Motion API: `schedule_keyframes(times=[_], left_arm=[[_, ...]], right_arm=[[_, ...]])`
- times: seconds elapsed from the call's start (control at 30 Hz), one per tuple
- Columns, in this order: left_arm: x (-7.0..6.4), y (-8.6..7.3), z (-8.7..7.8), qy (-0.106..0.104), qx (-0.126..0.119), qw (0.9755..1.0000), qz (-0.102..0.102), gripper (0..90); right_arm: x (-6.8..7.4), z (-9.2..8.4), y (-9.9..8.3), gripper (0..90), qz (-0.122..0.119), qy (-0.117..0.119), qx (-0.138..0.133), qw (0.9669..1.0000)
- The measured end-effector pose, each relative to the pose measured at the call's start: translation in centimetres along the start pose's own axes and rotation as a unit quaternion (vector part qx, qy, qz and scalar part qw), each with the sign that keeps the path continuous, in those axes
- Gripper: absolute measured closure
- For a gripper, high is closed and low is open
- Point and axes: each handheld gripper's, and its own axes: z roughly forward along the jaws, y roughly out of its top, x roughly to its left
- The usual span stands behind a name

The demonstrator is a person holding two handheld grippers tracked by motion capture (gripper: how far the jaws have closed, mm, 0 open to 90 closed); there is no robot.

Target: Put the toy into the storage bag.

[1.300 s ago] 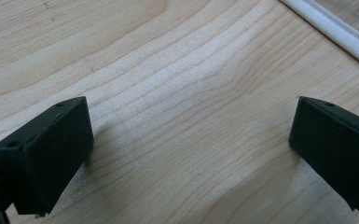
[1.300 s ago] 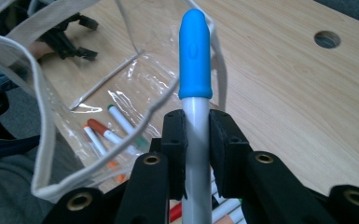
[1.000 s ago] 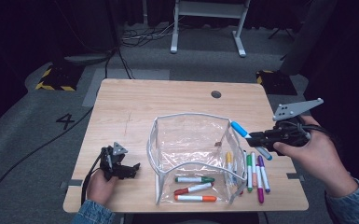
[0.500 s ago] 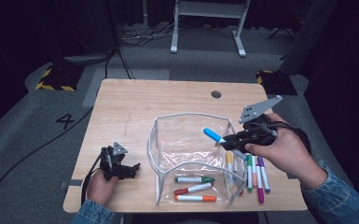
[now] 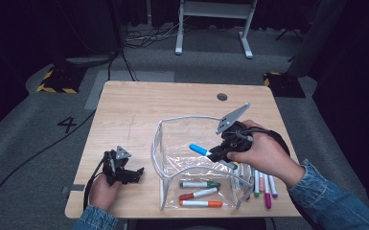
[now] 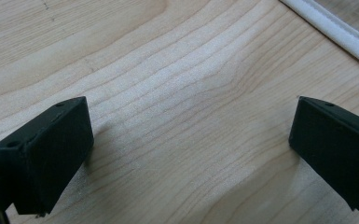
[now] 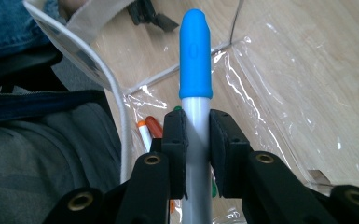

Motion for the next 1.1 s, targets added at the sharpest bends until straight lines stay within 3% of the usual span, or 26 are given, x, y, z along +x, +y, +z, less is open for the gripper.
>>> schedule_keyframes(times=[0.47, 0.77, 0.97, 1.1], left_arm=[[0.0, 0.0, 0.0, -0.001, 0.000, 1.0000, 0.000, 0.0], [0.0, 0.0, 0.0, -0.001, 0.000, 1.0000, 0.000, 0.0], [0.0, 0.0, 0.0, -0.001, 0.000, 1.0000, 0.000, 0.0], [0.0, 0.0, 0.0, 0.000, 0.000, 1.0000, 0.000, 0.0]], right_arm=[[-1.1, 4.5, 0.2, 76.9, -0.002, 0.031, 0.061, 0.9977], [-0.5, 5.1, 1.5, 76.9, -0.019, 0.016, 0.085, 0.9961], [-0.5, 6.1, 2.3, 76.9, -0.018, 0.017, 0.112, 0.9934], [-0.3, 6.0, 3.2, 76.8, -0.025, 0.017, 0.105, 0.9940]])
